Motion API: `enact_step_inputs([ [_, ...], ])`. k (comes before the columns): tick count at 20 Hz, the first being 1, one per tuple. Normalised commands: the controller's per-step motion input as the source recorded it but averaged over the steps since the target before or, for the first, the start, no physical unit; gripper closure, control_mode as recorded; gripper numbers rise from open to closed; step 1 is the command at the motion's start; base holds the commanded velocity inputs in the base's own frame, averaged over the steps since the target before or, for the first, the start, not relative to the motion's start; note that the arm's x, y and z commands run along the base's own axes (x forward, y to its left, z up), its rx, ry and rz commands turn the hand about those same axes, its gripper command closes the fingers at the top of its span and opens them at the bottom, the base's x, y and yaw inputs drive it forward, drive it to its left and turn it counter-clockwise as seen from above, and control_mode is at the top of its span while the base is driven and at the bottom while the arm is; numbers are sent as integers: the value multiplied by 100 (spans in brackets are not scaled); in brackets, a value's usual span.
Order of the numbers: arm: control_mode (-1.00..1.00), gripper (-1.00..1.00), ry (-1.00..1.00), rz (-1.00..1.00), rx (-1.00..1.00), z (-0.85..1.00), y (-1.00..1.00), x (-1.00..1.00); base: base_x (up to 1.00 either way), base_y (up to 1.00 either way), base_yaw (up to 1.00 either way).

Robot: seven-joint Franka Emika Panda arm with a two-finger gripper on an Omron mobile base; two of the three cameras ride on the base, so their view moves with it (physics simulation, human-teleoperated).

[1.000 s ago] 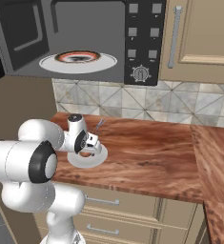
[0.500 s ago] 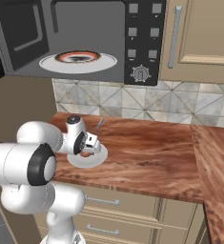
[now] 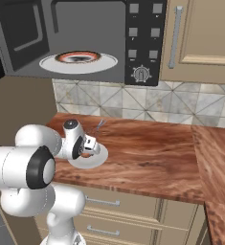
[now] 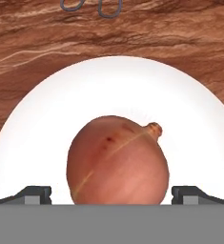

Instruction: Pick the onion from the counter and place it in the microwave.

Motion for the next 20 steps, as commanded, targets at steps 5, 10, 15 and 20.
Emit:
enact_step_inputs([
  [5,-100,-100,0,0,0,0,0,6,0,0,0],
  [10,-100,-100,0,0,0,0,0,11,0,0,0],
  [15,-100,-100,0,0,0,0,0,1,0,0,0],
  [20,-100,100,0,0,0,0,0,0,0,0,0],
])
